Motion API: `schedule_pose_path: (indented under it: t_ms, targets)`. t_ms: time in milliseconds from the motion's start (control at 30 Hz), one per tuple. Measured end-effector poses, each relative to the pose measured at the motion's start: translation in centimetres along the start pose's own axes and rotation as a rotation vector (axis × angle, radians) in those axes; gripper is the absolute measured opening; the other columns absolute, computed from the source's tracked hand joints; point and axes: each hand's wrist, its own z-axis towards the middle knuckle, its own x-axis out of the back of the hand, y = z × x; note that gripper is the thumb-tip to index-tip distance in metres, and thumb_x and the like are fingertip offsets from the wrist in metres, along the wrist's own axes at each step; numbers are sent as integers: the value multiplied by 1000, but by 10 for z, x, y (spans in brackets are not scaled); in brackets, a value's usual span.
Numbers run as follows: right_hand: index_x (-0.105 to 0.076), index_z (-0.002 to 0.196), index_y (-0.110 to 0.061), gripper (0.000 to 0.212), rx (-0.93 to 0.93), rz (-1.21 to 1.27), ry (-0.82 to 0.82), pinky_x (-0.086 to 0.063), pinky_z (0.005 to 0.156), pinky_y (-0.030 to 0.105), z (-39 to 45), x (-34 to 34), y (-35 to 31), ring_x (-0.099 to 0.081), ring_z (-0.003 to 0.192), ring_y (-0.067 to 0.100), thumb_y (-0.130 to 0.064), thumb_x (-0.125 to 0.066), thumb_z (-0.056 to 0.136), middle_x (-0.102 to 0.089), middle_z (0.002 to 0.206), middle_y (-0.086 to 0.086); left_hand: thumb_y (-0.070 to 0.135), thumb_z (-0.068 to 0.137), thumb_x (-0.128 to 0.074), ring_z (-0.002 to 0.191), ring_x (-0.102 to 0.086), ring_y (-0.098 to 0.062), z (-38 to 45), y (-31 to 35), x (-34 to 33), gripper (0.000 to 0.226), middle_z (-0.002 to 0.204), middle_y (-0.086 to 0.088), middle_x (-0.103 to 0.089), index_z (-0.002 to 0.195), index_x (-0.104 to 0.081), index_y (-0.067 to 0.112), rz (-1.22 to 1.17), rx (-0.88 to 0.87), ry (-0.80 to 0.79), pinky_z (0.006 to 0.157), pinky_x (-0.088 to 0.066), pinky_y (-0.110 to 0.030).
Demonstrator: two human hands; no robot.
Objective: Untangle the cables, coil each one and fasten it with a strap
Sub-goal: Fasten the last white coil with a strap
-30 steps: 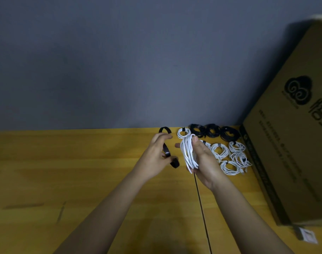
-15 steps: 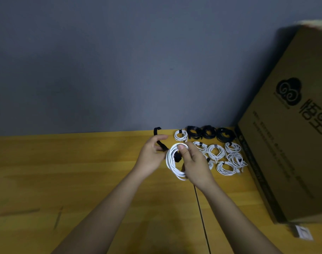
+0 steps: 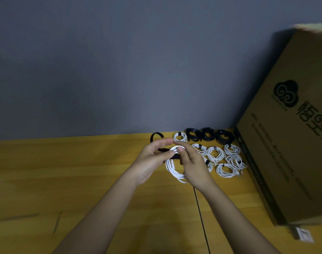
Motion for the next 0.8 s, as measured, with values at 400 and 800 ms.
schedule_pose_path:
  t_ms: [400,800]
  targets:
    - [-52,117,-42,23,200,-35,-50,-49,76,27,-7,5,6,-60,91,8,-35,-49,96,-62,102,-16,8,88,-65,102,-67,-9,0,12,-3,25,114,10,-67,103,-69,28,60,-46,44,90,-53,-29]
    - [-64,110,-16,18,-156,411,217,-38,54,18,-1,-12,17,-45,56,3,-15,-51,98,-56,64,-12,5,93,-58,95,-65,2,-6,20,-5,27,99,14,-71,96,-71,28,398,-302,154,85,-47,-13]
